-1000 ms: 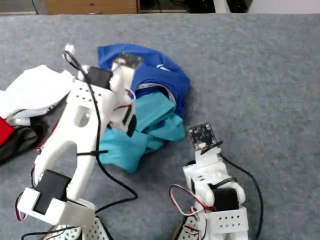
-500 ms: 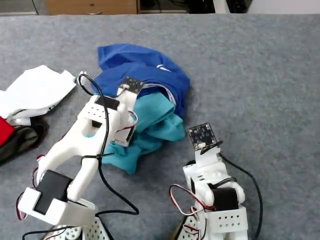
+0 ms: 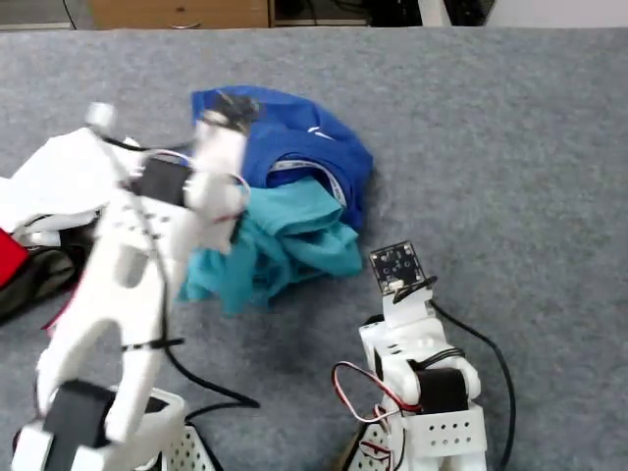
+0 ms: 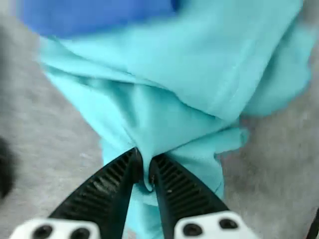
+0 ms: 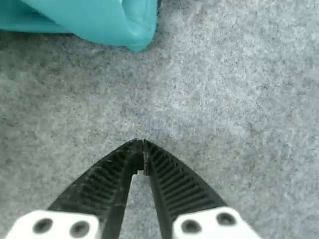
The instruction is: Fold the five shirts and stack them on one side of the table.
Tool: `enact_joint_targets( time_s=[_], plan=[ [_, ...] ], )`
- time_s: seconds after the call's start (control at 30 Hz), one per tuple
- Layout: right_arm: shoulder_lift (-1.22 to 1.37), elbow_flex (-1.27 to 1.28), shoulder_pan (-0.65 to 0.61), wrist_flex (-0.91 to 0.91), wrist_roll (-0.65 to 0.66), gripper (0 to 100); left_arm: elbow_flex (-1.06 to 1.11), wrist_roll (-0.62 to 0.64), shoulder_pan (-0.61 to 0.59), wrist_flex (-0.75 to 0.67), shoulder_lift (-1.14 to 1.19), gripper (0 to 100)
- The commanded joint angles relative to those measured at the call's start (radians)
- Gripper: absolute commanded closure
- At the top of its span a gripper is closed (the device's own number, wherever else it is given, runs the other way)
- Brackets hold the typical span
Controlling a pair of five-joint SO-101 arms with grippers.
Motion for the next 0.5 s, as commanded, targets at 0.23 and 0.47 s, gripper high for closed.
enact_joint_targets(
  time_s=[0.23,0.47],
  plan=[
    [-0.087,0.001,-0.010,0.002,-0.002,99.3,-0.391,-0.003,-0.463,-0.035,-0.203,98],
    [-0.087,0.001,-0.012,0.002,-0.002,99.3,-0.482,-0.002,-0.809,-0.334,-0.208,98]
  ],
)
